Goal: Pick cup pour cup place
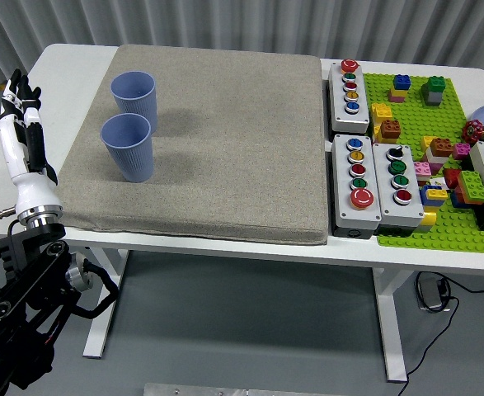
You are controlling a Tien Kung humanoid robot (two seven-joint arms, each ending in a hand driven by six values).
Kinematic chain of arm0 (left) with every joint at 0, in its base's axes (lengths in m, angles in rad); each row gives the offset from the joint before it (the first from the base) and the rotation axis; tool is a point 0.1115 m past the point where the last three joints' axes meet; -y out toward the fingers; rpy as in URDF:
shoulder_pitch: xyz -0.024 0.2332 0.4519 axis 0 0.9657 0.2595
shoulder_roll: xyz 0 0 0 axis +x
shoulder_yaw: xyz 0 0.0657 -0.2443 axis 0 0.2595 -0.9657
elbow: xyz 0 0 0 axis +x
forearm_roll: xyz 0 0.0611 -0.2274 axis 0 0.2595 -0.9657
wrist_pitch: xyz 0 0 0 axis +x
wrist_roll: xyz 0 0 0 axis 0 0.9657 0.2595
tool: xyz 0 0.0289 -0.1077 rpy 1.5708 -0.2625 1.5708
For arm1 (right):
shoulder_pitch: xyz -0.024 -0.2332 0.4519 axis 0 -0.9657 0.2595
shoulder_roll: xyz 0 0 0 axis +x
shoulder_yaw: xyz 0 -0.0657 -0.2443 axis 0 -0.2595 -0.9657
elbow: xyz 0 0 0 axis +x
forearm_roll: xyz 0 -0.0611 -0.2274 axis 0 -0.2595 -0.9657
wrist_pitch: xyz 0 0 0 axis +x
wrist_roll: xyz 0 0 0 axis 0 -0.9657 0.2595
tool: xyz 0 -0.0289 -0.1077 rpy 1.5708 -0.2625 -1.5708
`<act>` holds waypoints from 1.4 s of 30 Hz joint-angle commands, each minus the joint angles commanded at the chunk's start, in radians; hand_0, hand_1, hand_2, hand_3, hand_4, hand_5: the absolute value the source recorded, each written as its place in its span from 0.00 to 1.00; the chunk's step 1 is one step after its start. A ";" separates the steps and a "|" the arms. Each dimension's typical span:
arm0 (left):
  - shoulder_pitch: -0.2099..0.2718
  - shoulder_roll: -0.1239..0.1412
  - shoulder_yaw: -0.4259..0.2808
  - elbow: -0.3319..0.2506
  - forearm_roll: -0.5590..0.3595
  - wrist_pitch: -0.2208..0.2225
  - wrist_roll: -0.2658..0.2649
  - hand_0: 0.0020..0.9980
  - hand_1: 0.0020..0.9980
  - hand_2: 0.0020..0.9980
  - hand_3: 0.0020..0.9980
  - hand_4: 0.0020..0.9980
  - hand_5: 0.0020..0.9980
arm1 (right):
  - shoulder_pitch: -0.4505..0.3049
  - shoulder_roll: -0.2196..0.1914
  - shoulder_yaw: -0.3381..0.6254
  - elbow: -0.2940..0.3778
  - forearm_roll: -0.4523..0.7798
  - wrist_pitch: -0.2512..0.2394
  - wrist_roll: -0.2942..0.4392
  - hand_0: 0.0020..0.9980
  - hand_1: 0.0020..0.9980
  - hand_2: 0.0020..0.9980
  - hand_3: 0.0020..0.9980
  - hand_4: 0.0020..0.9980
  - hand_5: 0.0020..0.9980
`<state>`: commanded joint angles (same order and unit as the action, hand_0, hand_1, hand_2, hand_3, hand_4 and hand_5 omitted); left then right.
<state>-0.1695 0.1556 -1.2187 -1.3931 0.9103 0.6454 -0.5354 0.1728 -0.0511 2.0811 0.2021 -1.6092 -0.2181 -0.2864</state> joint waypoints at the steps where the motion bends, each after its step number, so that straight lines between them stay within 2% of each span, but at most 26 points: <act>1: 0.000 0.001 0.000 0.000 0.000 0.000 0.000 0.91 0.88 0.96 0.93 0.70 0.64 | 0.000 0.000 0.000 0.000 0.000 0.000 0.000 0.67 0.61 0.60 0.60 0.00 0.17; 2: 0.000 0.001 0.001 0.000 0.000 0.000 0.001 0.91 0.88 0.96 0.93 0.70 0.64 | 0.000 0.000 0.000 0.000 0.000 0.000 0.000 0.67 0.61 0.60 0.60 0.00 0.17; 6: 0.018 0.042 0.011 -0.021 0.057 0.000 0.032 0.91 0.88 0.96 0.93 0.70 0.64 | 0.005 -0.001 0.000 -0.001 -0.005 0.003 -0.002 0.67 0.61 0.60 0.60 0.00 0.17; 7: 0.027 0.054 0.010 -0.028 0.072 0.000 0.039 0.92 0.90 0.97 0.97 0.75 0.51 | 0.006 -0.001 -0.001 -0.001 -0.004 0.003 -0.002 0.67 0.61 0.60 0.60 0.00 0.17; 12: 0.059 0.082 0.002 -0.041 0.114 0.000 0.057 0.92 0.90 0.97 0.97 0.75 0.51 | 0.009 -0.001 -0.002 -0.002 0.000 0.003 -0.002 0.67 0.61 0.60 0.60 0.00 0.17; 13: 0.060 0.083 0.002 -0.041 0.116 0.000 0.058 0.95 0.93 1.00 1.00 0.77 0.21 | 0.009 -0.001 -0.002 -0.002 0.000 0.004 -0.002 0.67 0.61 0.60 0.60 0.00 0.17; 15: 0.072 0.088 -0.002 -0.043 0.159 -0.005 0.077 0.95 0.93 1.00 1.00 0.77 0.21 | 0.010 -0.002 0.000 -0.002 -0.005 0.006 -0.002 0.67 0.61 0.60 0.60 0.00 0.17; 18: 0.088 0.093 -0.004 -0.042 0.235 -0.044 0.115 0.95 0.93 1.00 1.00 0.77 0.21 | 0.011 -0.003 0.003 -0.003 -0.010 0.008 -0.002 0.67 0.61 0.60 0.60 0.00 0.17; 19: 0.094 0.095 -0.003 -0.041 0.254 -0.059 0.127 0.99 0.95 1.00 1.00 0.78 0.13 | 0.011 -0.003 0.004 -0.003 -0.012 0.009 -0.002 0.67 0.61 0.60 0.60 0.00 0.17; 24: 0.126 0.108 0.002 -0.039 0.307 -0.111 0.163 0.99 0.95 1.00 1.00 0.78 0.13 | 0.015 -0.004 0.008 -0.003 -0.021 0.011 -0.003 0.67 0.61 0.60 0.60 0.00 0.17; 26: 0.143 0.114 0.006 -0.039 0.325 -0.127 0.177 1.00 0.97 1.00 1.00 0.80 0.10 | 0.017 -0.004 0.007 -0.003 -0.023 0.012 -0.003 0.67 0.61 0.60 0.60 0.00 0.17; 30: 0.162 0.114 0.010 -0.020 0.340 -0.146 0.196 1.00 0.97 1.00 1.00 0.80 0.10 | 0.018 -0.004 0.005 -0.004 -0.020 0.011 -0.002 0.67 0.61 0.60 0.60 0.00 0.17; 37: 0.161 0.108 0.022 0.031 0.326 -0.177 0.203 1.00 0.97 1.00 1.00 0.82 0.10 | 0.017 -0.003 0.007 -0.003 -0.029 0.013 -0.006 0.67 0.61 0.59 0.59 0.00 0.18; 38: 0.160 0.107 0.024 0.034 0.325 -0.180 0.202 1.00 0.97 1.00 1.00 0.84 0.12 | 0.017 -0.003 0.006 -0.003 -0.028 0.013 -0.006 0.67 0.61 0.59 0.59 0.00 0.18; 42: 0.151 0.097 0.039 0.051 0.302 -0.181 0.193 1.00 0.97 1.00 1.00 0.84 0.12 | 0.017 -0.002 0.004 -0.004 -0.026 0.011 -0.006 0.67 0.61 0.59 0.59 0.00 0.18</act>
<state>-0.0184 0.2529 -1.1794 -1.3424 1.2122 0.4649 -0.3425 0.1898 -0.0532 2.0852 0.1984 -1.6353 -0.2068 -0.2920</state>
